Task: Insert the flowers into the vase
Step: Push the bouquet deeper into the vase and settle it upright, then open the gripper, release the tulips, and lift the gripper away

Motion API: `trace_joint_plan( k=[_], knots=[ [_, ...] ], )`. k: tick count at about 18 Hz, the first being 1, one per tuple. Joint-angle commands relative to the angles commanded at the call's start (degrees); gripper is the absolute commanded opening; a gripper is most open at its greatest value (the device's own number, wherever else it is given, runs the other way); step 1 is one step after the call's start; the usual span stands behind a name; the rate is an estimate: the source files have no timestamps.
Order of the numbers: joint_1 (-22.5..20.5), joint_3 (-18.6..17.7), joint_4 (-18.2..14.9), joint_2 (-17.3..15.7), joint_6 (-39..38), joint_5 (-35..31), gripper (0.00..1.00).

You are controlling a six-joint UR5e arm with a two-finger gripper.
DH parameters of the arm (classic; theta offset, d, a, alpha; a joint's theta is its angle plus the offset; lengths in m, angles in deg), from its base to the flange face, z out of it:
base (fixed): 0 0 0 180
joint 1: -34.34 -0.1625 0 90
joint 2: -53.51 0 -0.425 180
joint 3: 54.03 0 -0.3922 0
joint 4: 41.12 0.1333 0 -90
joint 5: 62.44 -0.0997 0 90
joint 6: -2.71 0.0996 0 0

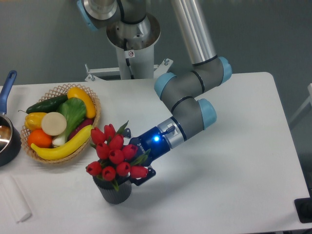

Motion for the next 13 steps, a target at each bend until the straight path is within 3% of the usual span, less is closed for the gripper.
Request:
trace_joint_plan(
  k=[6, 13],
  knots=[
    [-0.35, -0.61, 0.26, -3.60, 0.17, -5.98, 1.00],
    [-3.16, -0.88, 0.35, -8.53, 3.07, -19.68, 1.00]
  ],
)
